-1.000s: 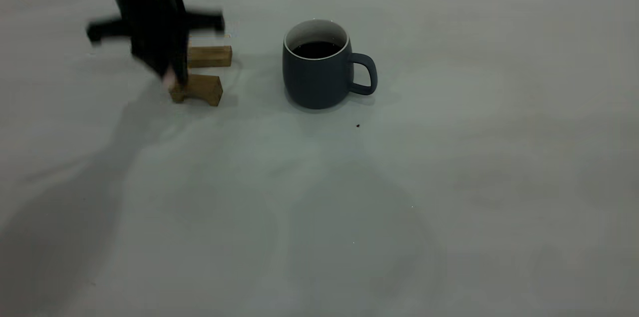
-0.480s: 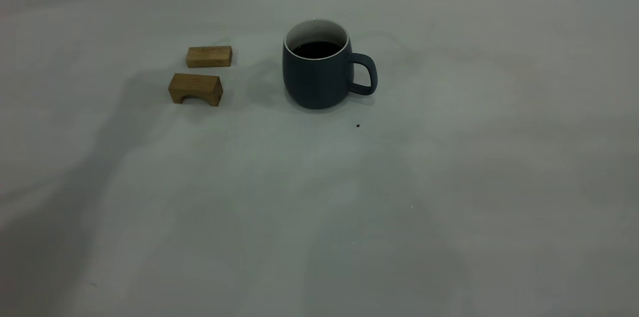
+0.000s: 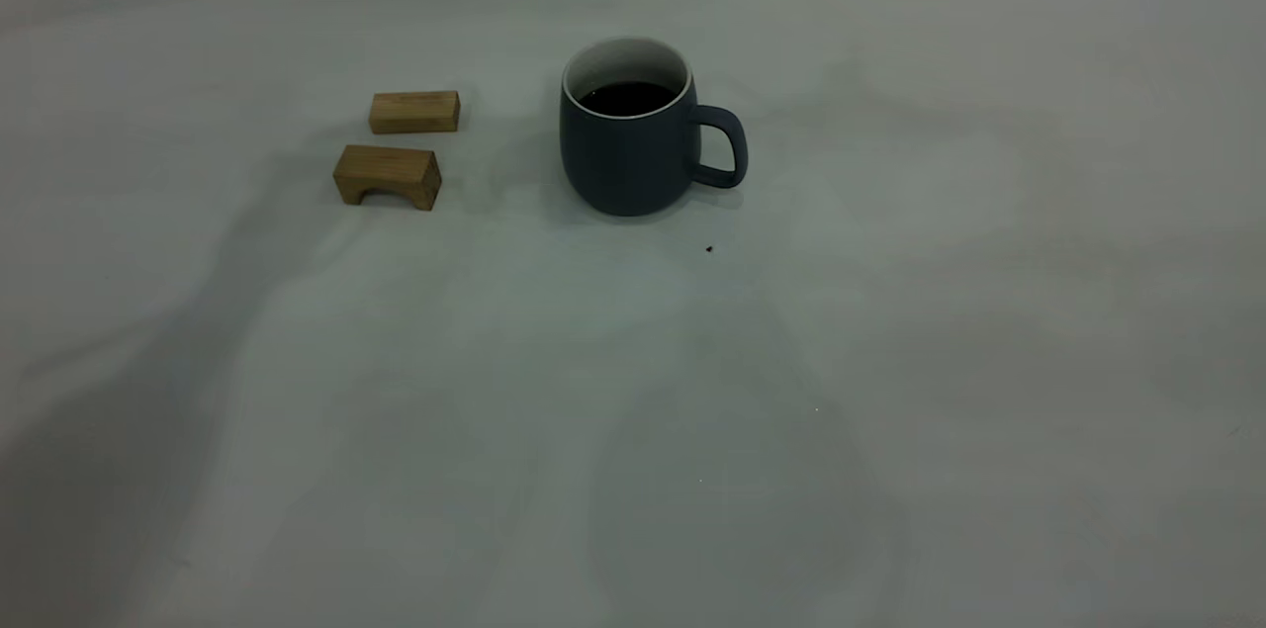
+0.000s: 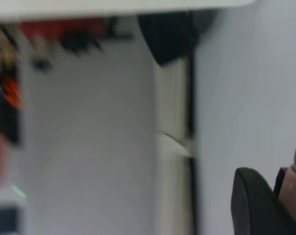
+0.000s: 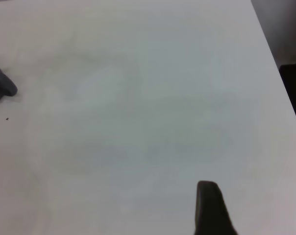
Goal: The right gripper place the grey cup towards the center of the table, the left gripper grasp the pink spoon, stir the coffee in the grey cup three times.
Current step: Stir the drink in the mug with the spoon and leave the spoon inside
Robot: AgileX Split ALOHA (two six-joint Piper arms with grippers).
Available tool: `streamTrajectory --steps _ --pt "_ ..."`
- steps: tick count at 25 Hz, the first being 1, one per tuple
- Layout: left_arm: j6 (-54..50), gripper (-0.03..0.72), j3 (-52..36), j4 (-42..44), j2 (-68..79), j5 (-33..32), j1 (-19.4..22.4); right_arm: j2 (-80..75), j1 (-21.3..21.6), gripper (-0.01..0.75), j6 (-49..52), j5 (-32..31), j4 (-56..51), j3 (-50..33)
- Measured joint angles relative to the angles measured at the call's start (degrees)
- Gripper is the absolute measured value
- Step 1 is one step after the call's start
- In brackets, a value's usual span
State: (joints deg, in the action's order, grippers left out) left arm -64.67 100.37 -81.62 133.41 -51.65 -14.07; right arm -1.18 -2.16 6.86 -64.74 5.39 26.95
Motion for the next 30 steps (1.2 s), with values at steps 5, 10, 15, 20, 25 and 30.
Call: streamTrajectory --steps 5,10,15,20,25,30 --pt "-4.56 0.119 0.00 -5.96 4.14 0.51 -0.36 0.00 0.00 0.491 0.00 0.00 0.00 0.00" --pt "-4.60 0.119 0.00 -6.96 7.07 2.45 -0.36 0.00 0.00 0.491 0.00 0.00 0.00 0.00" --pt "-4.41 0.119 0.00 -8.83 9.83 3.42 -0.36 0.00 0.00 0.491 0.00 0.00 0.00 0.00" --pt "-4.28 0.119 0.07 -9.49 13.20 4.48 -0.56 0.00 0.00 0.491 0.00 0.00 0.00 0.00" --pt "1.31 0.119 0.07 -13.77 16.21 4.53 -0.84 0.00 0.00 0.491 0.00 0.00 0.00 0.00" --pt "7.31 0.119 0.07 -15.49 17.33 4.47 -1.15 0.00 0.00 0.491 0.00 0.00 0.00 0.00"
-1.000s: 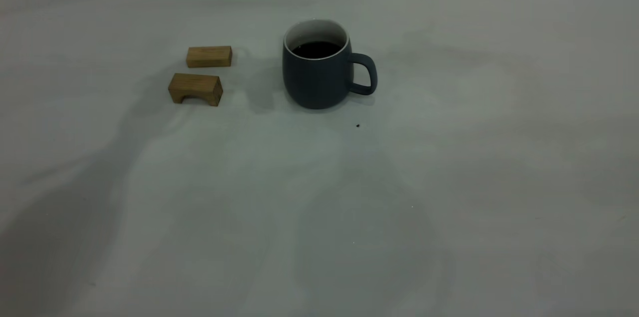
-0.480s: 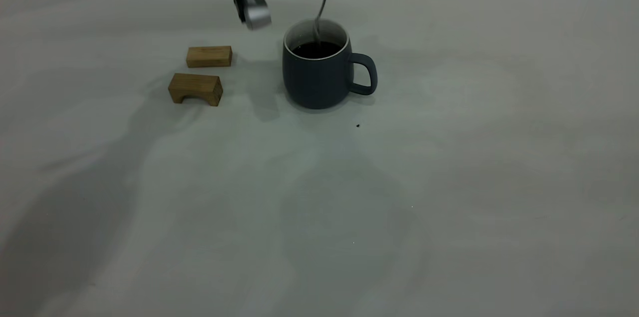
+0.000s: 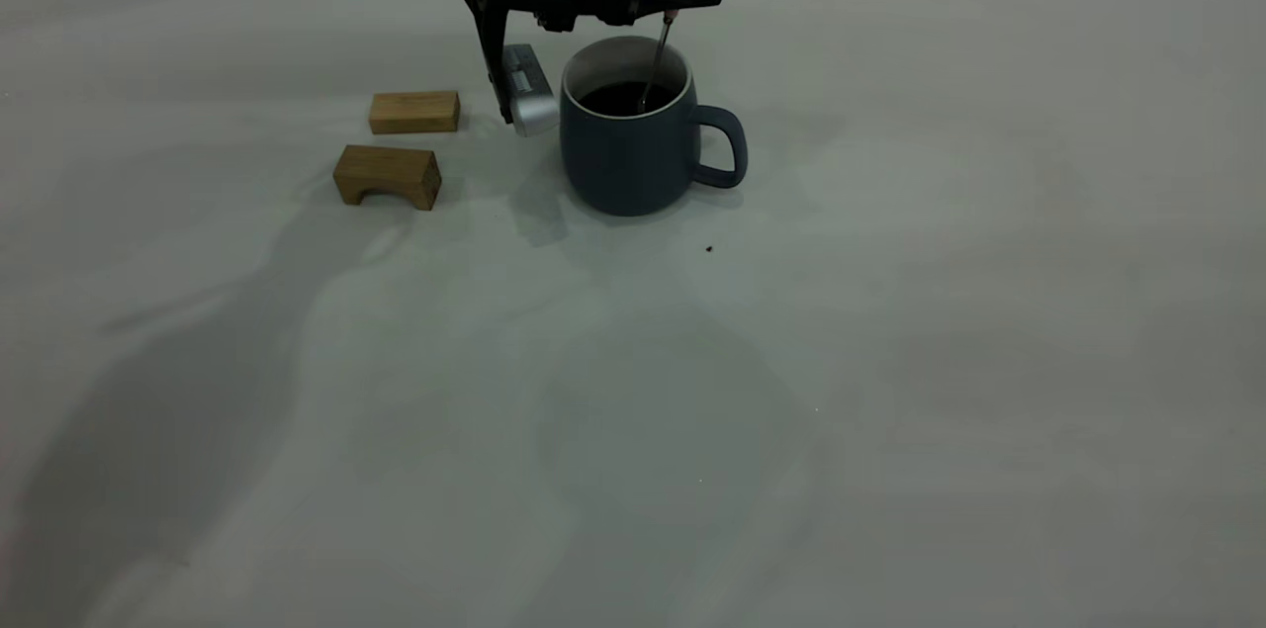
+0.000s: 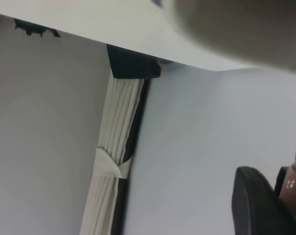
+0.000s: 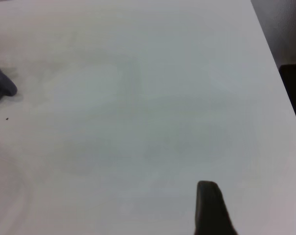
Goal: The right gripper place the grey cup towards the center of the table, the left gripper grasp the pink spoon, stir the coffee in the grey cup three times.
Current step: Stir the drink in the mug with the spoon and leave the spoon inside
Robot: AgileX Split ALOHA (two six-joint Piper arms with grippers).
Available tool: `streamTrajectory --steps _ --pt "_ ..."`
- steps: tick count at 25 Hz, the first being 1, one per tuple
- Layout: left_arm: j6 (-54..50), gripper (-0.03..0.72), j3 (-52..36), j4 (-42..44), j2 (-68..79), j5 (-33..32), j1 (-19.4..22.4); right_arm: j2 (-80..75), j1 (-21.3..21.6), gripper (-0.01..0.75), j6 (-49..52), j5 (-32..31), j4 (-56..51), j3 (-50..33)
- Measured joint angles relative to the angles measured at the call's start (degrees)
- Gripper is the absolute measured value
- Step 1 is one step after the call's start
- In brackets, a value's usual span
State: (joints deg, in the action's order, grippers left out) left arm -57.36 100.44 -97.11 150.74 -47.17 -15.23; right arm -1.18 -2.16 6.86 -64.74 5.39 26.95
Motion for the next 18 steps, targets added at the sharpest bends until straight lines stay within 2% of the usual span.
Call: streamTrajectory --steps 10,18 --pt "2.25 0.119 0.00 -1.08 0.06 1.96 2.03 0.00 0.00 0.491 0.00 0.00 0.00 0.00" --pt "5.87 0.119 2.07 -1.58 0.29 4.32 -0.30 0.00 0.00 0.491 0.00 0.00 0.00 0.00"
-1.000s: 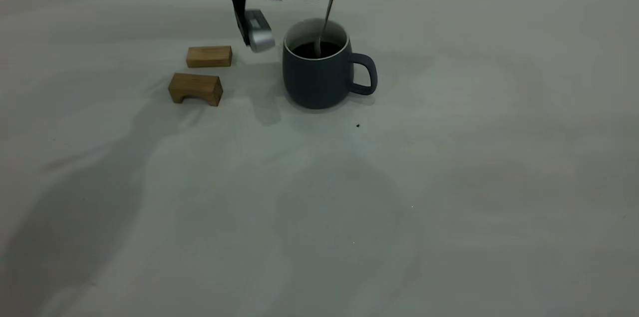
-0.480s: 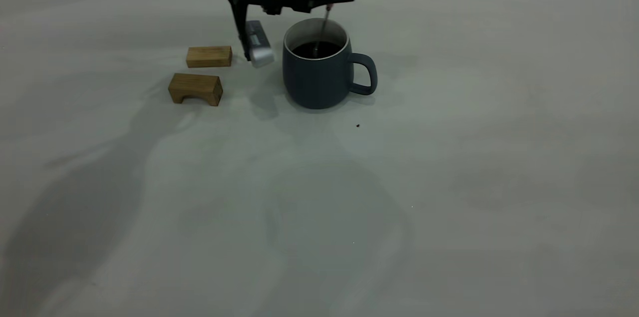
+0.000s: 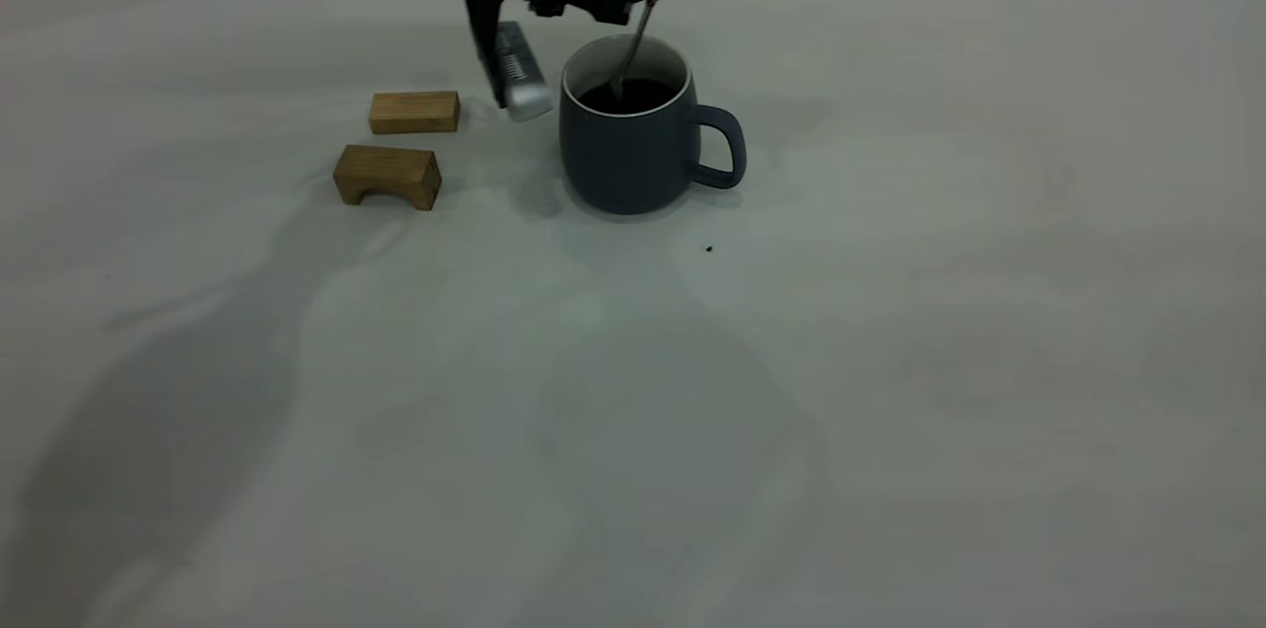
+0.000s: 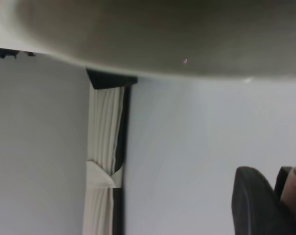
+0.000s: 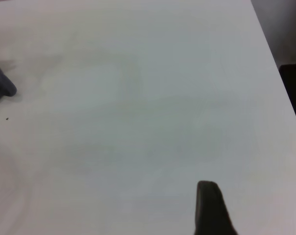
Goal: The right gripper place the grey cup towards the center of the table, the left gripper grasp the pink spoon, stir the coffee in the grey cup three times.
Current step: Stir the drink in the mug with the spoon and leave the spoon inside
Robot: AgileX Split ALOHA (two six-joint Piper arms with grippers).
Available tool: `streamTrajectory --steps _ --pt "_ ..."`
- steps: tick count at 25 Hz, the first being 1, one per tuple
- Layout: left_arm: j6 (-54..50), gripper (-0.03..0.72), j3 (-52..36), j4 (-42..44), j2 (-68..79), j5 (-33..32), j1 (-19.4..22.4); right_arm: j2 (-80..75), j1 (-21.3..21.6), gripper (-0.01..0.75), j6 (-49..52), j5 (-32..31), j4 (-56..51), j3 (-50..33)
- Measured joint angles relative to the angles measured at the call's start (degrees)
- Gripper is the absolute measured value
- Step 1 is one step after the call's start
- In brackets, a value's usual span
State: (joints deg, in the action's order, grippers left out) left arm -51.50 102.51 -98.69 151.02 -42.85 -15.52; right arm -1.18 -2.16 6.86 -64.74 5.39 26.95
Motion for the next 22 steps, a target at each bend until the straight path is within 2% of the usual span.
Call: streamTrajectory --steps 4,11,18,22 --pt "0.05 0.119 1.32 -0.21 1.00 -0.41 -1.62 0.00 0.00 0.491 0.00 0.00 0.00 0.00" --pt "-0.02 0.119 1.45 0.93 1.43 -5.91 -2.20 0.00 0.00 0.491 0.00 0.00 0.00 0.00" --pt "-6.28 0.119 1.45 7.18 2.09 -11.53 -0.70 0.00 0.00 0.491 0.00 0.00 0.00 0.00" --pt "-8.41 0.119 1.45 10.46 2.14 -12.40 0.92 0.00 0.00 0.491 0.00 0.00 0.00 0.00"
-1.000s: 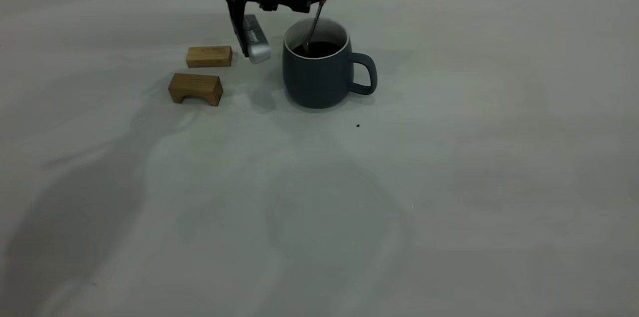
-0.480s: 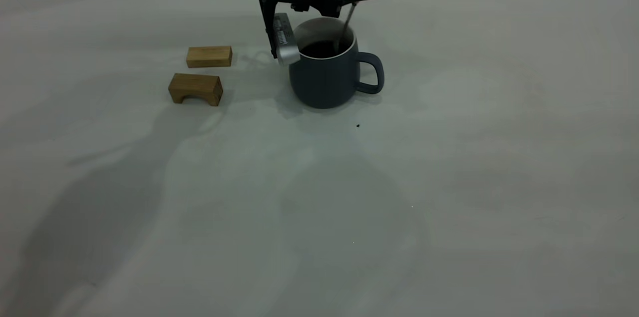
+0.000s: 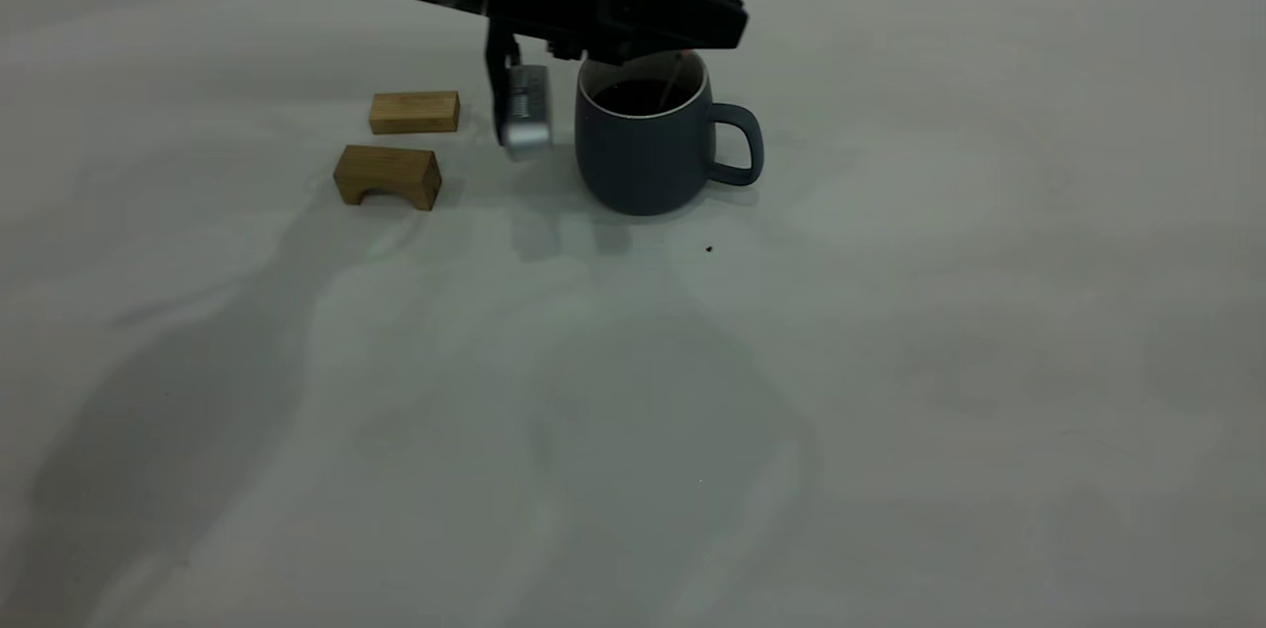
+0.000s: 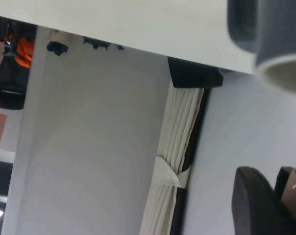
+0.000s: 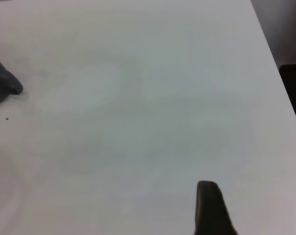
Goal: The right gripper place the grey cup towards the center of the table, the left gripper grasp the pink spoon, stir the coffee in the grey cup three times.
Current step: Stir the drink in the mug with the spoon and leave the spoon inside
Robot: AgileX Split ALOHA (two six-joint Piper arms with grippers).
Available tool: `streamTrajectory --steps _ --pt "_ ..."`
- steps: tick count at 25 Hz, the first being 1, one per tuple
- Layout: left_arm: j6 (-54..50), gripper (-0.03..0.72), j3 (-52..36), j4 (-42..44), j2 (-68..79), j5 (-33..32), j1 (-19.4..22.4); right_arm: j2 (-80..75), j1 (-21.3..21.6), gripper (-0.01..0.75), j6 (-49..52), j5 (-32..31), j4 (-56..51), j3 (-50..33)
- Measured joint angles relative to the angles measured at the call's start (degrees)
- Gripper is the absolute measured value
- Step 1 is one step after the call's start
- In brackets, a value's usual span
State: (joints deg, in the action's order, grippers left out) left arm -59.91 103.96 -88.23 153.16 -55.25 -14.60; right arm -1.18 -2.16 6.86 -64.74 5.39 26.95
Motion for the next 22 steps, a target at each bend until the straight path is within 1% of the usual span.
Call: streamTrajectory --steps 2,6,11,14,18,22 --pt "-0.13 0.119 0.00 0.23 0.00 0.43 0.94 0.00 0.00 0.491 0.00 0.00 0.00 0.00" --pt "-0.13 0.119 0.00 -0.76 0.00 3.97 1.75 0.00 0.00 0.491 0.00 0.00 0.00 0.00" --pt "4.27 0.119 0.00 -6.70 0.00 5.56 0.92 0.00 0.00 0.491 0.00 0.00 0.00 0.00" --pt "7.56 0.119 0.00 -9.70 0.00 5.56 -0.29 0.00 0.00 0.491 0.00 0.00 0.00 0.00" --pt "8.44 0.119 0.00 -9.75 0.00 5.19 -1.41 0.00 0.00 0.491 0.00 0.00 0.00 0.00" --pt "8.44 0.119 0.00 -8.21 0.00 1.54 -1.71 0.00 0.00 0.491 0.00 0.00 0.00 0.00"
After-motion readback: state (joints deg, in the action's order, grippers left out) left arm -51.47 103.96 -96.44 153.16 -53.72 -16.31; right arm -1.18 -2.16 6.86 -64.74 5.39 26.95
